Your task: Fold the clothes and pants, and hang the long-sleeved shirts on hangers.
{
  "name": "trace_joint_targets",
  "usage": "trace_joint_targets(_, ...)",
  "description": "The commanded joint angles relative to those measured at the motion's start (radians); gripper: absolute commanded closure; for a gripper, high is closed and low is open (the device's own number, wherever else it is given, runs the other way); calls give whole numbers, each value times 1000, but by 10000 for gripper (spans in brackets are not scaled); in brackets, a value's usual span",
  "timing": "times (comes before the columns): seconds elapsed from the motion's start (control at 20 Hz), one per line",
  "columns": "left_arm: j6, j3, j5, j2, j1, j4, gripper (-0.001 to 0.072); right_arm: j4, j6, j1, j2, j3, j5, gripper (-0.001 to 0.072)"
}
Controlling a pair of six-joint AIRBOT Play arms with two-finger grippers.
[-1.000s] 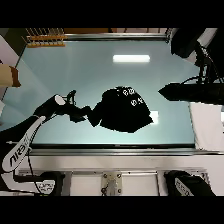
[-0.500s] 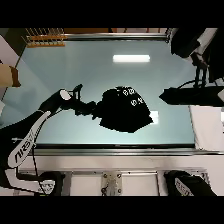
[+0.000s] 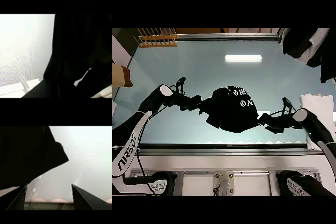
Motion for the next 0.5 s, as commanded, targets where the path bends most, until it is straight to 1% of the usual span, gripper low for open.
trace_joint_targets(0.0, 2, 0, 1, 4, 3, 0, 699, 139, -6, 90, -92, -50, -161, 119)
trace_joint_targets(0.25, 2, 0, 3, 3, 3, 0, 699, 185, -5, 256, -178, -3, -295, 119)
trace_joint_targets(0.45, 2, 0, 3, 3, 3, 0, 699, 188, -5, 328, -249, 67, -324, 121)
